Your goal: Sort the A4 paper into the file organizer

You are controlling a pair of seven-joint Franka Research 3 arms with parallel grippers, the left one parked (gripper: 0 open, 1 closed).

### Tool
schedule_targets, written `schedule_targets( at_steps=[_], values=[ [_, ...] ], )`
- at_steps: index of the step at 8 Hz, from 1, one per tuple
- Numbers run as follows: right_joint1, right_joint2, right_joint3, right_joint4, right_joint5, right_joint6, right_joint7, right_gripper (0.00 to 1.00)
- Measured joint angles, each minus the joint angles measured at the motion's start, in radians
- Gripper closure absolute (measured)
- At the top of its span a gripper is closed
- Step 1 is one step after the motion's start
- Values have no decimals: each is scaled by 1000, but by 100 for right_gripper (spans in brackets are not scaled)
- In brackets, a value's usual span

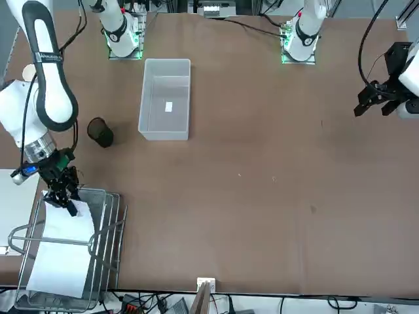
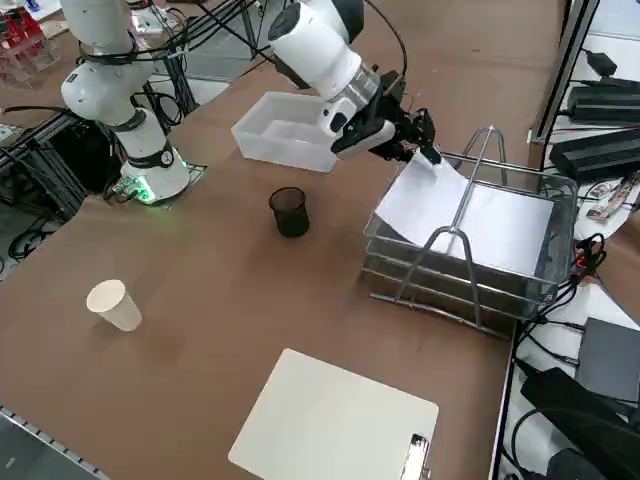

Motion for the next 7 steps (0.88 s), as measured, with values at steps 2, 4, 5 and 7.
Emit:
schedule_targets(
  at_steps=[2,4,5,7],
  values=[
    [0,-17,-7,1,-91,-93,-77,16],
    [-2,-84,-32,9,-335,-273,-105,0],
    [-5,-122,-42,28,-484,-396,-121,0],
    [-5,-173,-43,118,-648,-665,-223,0]
  ],
)
